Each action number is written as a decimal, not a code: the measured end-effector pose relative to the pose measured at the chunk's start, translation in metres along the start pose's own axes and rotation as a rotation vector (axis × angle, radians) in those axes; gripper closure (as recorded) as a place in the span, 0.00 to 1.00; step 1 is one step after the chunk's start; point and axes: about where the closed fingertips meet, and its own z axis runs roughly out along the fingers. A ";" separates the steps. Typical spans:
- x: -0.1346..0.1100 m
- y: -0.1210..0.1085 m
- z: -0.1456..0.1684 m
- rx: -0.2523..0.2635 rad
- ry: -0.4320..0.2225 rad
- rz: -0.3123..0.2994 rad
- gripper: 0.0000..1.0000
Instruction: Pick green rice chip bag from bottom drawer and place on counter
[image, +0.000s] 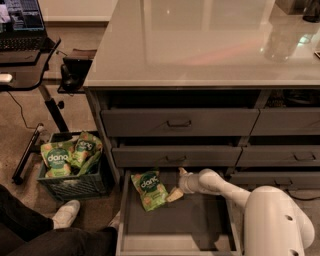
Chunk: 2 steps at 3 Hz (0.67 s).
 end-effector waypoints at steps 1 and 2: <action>-0.004 0.019 0.031 -0.040 -0.052 0.016 0.00; -0.008 0.042 0.072 -0.086 -0.075 0.044 0.00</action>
Offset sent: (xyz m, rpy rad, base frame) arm -0.0059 0.1116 -0.0782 0.1574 0.0909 0.0493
